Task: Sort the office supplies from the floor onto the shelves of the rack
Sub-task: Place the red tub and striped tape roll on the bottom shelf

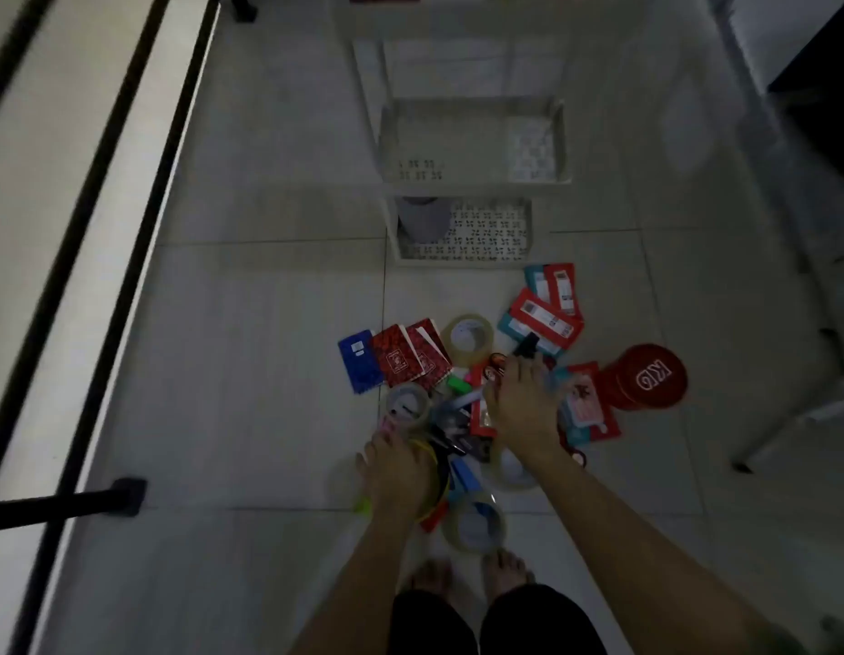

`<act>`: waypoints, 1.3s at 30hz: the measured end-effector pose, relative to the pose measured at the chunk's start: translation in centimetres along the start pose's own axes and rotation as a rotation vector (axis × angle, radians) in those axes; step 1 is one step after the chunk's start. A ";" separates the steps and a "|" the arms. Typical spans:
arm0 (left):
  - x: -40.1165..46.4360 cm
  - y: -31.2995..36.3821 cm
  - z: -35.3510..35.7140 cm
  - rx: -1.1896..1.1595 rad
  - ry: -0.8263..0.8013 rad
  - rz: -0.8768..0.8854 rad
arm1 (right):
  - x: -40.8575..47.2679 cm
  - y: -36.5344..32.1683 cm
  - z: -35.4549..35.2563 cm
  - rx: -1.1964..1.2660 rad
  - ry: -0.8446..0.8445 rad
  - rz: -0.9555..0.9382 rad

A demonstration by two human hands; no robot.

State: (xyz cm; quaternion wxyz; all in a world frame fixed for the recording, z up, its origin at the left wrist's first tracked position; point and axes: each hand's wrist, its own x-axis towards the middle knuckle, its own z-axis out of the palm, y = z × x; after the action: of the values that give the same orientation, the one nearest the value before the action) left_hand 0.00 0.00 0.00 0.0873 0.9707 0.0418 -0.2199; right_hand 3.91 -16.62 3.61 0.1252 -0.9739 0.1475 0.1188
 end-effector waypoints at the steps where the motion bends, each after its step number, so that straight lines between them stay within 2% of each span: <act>1: 1.4 -0.3 1.5 -0.009 0.041 0.018 | 0.8 0.4 1.9 -0.038 0.025 -0.020; 3: 3.8 -1.2 3.7 0.065 0.048 0.001 | 2.7 1.0 5.5 -0.090 0.032 -0.050; 4: 5.6 -1.4 4.2 0.027 0.023 -0.042 | 3.9 1.4 6.6 -0.124 -0.013 -0.058; 6: 9.0 -1.6 5.8 0.056 -0.030 -0.104 | 6.0 2.1 9.3 -0.183 0.037 -0.119; 9: 13.8 -1.6 7.5 0.004 0.030 -0.075 | 8.9 3.0 12.2 -0.271 0.041 -0.152; 10: 15.2 -1.2 7.5 -0.051 0.049 -0.034 | 9.8 3.5 12.9 -0.297 0.049 -0.157; 12: 17.6 0.2 6.9 -0.110 -0.024 0.108 | 11.4 4.0 13.3 -0.325 0.090 -0.176; 15: 19.2 3.2 5.2 -0.004 -0.236 0.303 | 13.4 5.1 11.6 -0.375 0.204 -0.191; 17: 18.7 5.2 3.6 0.080 -0.270 0.380 | 13.9 6.0 9.5 -0.364 0.245 -0.142; 21: 17.1 8.0 0.6 0.199 -0.214 0.466 | 13.5 6.5 8.5 -0.335 0.361 -0.096; 24: 17.2 9.4 -0.1 0.231 -0.172 0.513 | 12.7 6.5 9.2 -0.394 0.281 -0.068; 27: 17.0 10.6 0.8 0.280 -0.160 0.578 | 11.9 7.8 8.8 -0.371 0.176 0.025; 31: 16.1 12.3 2.4 0.377 -0.176 0.642 | 11.4 11.9 7.7 -0.254 0.116 0.299; 35: 15.8 14.4 3.1 0.381 -0.121 0.730 | 10.2 16.0 6.8 -0.137 0.073 0.524; 39: 15.6 15.3 4.0 0.378 -0.128 0.733 | 8.0 17.8 6.5 -0.101 0.011 0.589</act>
State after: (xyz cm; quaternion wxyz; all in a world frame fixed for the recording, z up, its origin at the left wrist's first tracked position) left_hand 14.17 -15.11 -8.01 -0.0177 0.9047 -0.3530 -0.2381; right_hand 4.42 -33.36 -8.34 0.0360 -0.8949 0.4181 0.1517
